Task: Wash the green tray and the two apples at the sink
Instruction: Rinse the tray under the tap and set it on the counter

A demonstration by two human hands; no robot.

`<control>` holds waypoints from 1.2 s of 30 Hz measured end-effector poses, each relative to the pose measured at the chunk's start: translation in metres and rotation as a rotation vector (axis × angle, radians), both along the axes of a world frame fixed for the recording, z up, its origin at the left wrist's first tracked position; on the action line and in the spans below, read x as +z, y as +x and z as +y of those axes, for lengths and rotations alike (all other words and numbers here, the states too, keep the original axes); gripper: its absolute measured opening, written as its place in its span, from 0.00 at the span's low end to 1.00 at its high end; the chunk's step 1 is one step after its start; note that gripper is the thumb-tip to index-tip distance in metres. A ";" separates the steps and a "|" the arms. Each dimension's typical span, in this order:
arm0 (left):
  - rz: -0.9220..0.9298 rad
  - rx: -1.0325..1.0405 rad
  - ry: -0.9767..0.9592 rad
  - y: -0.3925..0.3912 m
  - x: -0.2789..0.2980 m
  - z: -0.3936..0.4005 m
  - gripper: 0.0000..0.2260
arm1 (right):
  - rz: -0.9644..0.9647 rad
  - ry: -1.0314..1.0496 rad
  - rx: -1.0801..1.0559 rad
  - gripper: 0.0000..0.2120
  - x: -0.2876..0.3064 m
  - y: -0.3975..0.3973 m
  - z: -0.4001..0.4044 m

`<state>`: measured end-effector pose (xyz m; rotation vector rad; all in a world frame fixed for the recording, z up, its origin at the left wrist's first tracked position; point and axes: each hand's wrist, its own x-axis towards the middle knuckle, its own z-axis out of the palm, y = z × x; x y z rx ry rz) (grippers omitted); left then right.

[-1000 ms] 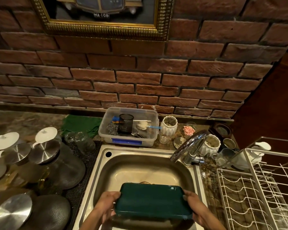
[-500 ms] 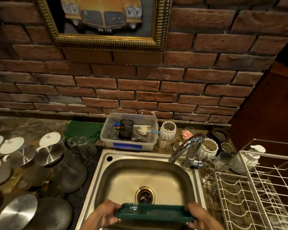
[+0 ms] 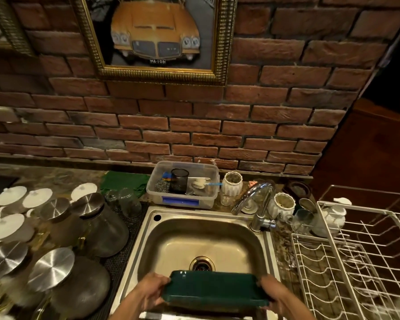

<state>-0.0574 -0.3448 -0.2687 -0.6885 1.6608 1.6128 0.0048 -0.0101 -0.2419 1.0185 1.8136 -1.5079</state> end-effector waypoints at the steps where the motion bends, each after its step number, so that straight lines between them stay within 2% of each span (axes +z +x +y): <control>1: 0.011 0.007 0.023 0.004 0.002 0.000 0.12 | 0.046 -0.027 -0.027 0.13 0.004 0.004 -0.002; 5: 0.040 0.050 0.105 0.019 0.014 -0.004 0.10 | 0.203 0.031 -0.104 0.10 0.023 0.023 -0.008; 8: 0.183 0.085 0.098 0.029 0.024 -0.006 0.09 | 0.270 0.087 -0.080 0.12 0.030 0.036 -0.002; 12: 0.309 0.070 0.041 0.049 0.044 -0.009 0.05 | 0.320 0.074 -0.172 0.08 0.037 0.065 -0.001; 15: 0.292 0.022 0.007 0.071 0.051 -0.011 0.05 | 0.340 0.100 -0.177 0.09 0.038 0.092 0.000; 20: 0.232 -0.025 -0.020 0.122 0.038 -0.007 0.11 | 0.314 0.068 -0.232 0.10 0.031 0.150 -0.006; 26: 0.227 -0.086 -0.218 0.170 0.005 0.003 0.14 | 0.253 0.075 -0.265 0.12 0.013 0.196 -0.014; 31: 0.210 -0.076 -0.305 0.190 -0.018 0.006 0.11 | 0.231 0.134 -0.261 0.13 -0.008 0.214 -0.020; 36: 0.189 -0.036 -0.313 0.199 -0.035 0.004 0.10 | 0.194 0.147 -0.281 0.11 -0.030 0.221 -0.024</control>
